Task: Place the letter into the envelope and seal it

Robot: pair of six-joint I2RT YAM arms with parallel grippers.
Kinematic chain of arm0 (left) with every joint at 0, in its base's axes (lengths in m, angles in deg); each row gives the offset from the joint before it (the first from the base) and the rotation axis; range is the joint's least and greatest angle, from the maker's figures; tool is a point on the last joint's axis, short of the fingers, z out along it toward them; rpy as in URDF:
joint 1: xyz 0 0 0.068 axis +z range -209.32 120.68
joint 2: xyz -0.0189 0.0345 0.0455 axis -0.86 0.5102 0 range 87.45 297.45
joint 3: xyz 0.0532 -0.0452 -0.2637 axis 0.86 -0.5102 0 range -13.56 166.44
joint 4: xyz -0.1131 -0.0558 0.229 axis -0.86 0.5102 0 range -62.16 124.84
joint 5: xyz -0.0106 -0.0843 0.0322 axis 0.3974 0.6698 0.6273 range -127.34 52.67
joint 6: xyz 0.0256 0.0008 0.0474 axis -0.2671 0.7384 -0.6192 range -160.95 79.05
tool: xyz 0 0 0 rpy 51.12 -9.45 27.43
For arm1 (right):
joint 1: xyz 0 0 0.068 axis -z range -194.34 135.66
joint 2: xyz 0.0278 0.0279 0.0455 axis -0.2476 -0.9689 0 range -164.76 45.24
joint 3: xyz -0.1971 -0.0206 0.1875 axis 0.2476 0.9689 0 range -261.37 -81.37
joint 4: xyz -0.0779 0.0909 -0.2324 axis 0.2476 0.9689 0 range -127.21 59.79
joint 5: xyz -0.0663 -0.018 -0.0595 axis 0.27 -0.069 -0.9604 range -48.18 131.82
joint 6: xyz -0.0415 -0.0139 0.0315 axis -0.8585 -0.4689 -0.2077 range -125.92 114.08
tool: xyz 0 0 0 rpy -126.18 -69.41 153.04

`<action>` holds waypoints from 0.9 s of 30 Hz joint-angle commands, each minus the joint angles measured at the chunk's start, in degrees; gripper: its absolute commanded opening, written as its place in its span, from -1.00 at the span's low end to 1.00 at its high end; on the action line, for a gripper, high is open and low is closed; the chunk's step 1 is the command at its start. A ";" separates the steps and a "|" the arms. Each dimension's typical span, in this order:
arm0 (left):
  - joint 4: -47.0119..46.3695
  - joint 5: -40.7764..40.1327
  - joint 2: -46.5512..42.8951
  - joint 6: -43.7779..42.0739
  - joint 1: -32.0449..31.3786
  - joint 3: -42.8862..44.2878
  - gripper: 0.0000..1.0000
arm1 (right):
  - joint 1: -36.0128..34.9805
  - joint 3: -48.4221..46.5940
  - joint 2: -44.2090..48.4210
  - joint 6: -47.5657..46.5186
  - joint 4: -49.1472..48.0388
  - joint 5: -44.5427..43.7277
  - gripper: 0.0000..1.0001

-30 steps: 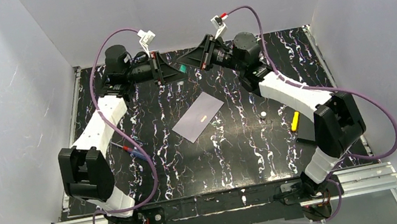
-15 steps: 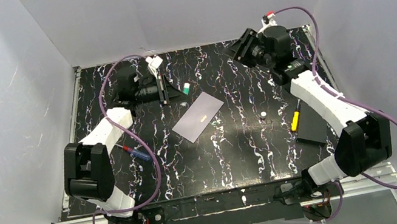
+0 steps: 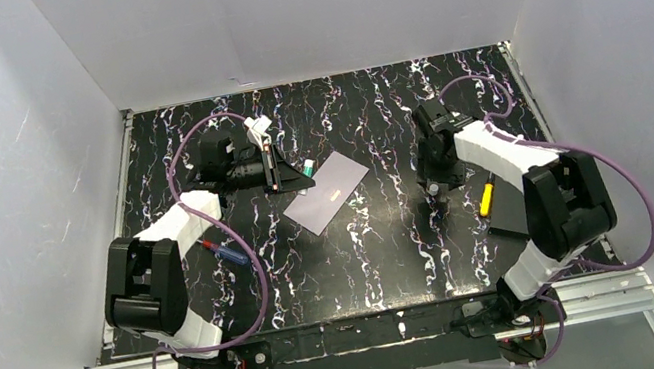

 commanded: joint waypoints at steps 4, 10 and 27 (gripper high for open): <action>0.45 0.87 -2.06 -1.12 -0.22 0.48 -1.00 | 0.29 -0.67 -5.74 -3.48 -2.89 -0.23 0.21; 0.54 1.06 -1.86 -0.92 -0.26 1.10 -1.00 | 1.00 -1.46 -9.06 -3.92 -5.53 0.41 -0.05; 0.64 1.11 -1.18 -0.92 -0.26 1.59 -1.00 | 1.09 -2.02 -8.90 -5.11 -5.12 -0.28 -0.61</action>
